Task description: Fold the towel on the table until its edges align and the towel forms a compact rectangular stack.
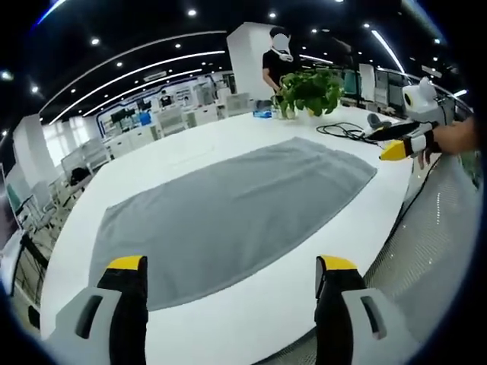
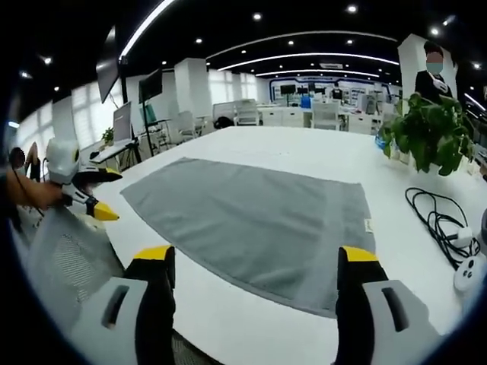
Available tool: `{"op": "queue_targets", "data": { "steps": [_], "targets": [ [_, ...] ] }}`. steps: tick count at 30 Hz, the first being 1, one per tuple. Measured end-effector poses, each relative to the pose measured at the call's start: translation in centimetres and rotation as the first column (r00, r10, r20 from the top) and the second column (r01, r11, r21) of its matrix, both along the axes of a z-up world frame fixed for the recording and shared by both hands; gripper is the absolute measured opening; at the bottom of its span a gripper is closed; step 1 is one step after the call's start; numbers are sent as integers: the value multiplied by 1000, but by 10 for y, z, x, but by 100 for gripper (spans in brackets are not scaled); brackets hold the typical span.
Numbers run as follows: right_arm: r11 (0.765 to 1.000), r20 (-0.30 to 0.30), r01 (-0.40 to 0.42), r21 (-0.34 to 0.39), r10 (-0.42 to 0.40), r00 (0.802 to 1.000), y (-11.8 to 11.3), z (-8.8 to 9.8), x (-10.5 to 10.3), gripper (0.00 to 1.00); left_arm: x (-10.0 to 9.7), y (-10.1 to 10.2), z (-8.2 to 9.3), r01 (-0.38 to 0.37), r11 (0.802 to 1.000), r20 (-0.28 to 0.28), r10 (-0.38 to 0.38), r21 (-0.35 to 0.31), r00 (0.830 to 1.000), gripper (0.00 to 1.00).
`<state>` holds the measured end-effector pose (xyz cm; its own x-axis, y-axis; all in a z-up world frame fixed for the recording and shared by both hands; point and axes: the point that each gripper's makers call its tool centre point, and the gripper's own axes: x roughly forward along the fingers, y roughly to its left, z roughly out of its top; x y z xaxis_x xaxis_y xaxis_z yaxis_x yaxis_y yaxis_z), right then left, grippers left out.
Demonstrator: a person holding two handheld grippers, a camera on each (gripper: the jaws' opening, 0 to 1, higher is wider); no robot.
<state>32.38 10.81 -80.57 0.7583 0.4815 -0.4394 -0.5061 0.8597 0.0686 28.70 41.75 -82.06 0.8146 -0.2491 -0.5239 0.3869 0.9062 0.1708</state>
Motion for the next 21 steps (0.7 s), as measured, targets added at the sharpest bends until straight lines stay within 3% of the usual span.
{"op": "queue_targets", "data": {
  "steps": [10,15,19,21],
  "targets": [
    [1000,72,7,9,-8,997,-38,33,37,86,24,-41,35,107,994,32,-106,-35,994,91],
    [999,103,24,29,-27,994,-51,57,50,87,35,-64,47,157,988,35,-157,7,987,90],
    [1000,142,14,15,-16,990,-63,78,62,87,40,-87,54,195,981,34,-195,-13,980,90],
    [1000,152,9,27,-13,988,-68,85,68,87,41,-98,54,238,971,38,-239,38,970,90]
  ]
}}
